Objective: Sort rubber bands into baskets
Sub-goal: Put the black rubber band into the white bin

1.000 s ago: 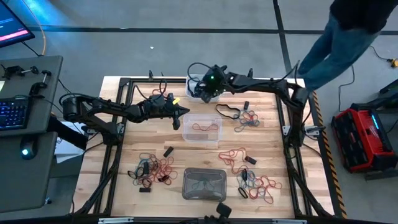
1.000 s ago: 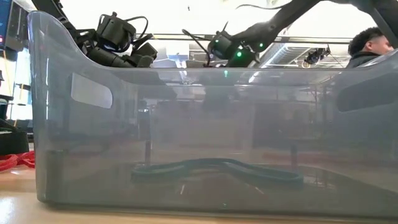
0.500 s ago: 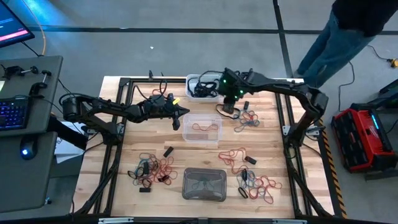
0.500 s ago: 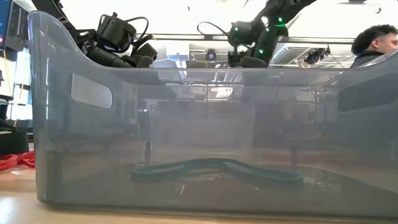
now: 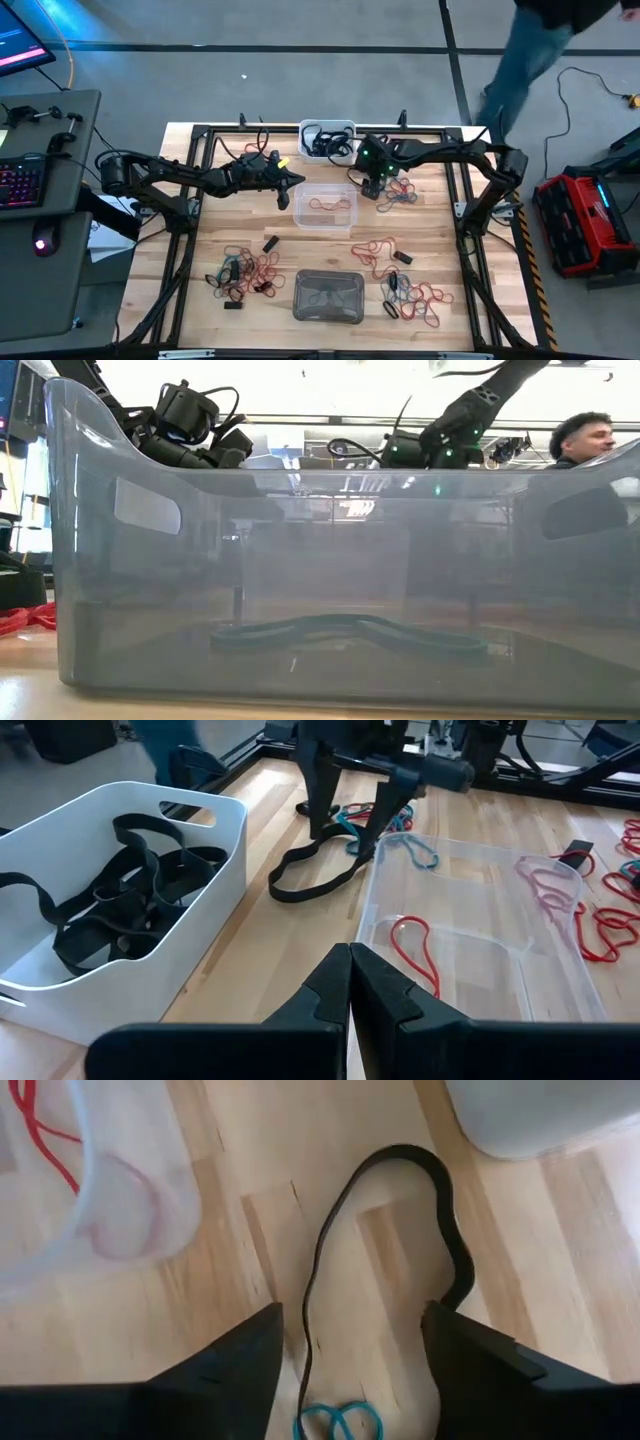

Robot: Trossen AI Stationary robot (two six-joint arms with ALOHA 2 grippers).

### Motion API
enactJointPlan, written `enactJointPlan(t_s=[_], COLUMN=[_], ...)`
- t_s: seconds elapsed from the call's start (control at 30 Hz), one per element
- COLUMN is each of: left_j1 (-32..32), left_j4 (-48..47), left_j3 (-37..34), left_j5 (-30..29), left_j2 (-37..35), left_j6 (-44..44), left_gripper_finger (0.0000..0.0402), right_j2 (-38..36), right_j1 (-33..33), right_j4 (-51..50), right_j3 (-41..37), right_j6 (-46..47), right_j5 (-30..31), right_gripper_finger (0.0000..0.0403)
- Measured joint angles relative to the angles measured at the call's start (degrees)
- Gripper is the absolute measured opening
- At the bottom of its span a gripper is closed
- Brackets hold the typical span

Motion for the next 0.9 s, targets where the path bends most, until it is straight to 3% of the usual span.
enactJointPlan(t_s=[0.2, 0.4, 0.67, 0.9], left_j1=[0.0, 0.0, 0.0, 0.0], left_j4=[0.0, 0.02, 0.04, 0.02], left_j3=[0.0, 0.0, 0.0, 0.02], left_j5=[0.03, 0.05, 0.1, 0.1], left_j2=[0.0, 0.0, -0.02, -0.02], left_j6=[0.0, 0.0, 0.0, -0.13], left_gripper_finger=[0.0, 0.0, 0.0, 0.0], right_j2=[0.11, 0.22, 2.37, 3.78], right_j1=[1.47, 3.34, 1.64, -0.81], right_j4=[2.84, 3.82, 4.64, 4.79], right_j3=[-2.98, -3.98, -4.03, -3.78], right_j6=[-3.83, -3.84, -1.73, -0.03], right_j5=[1.52, 9.99, 10.89, 4.69], right_gripper_finger=[0.025, 0.0252, 0.0252, 0.0244])
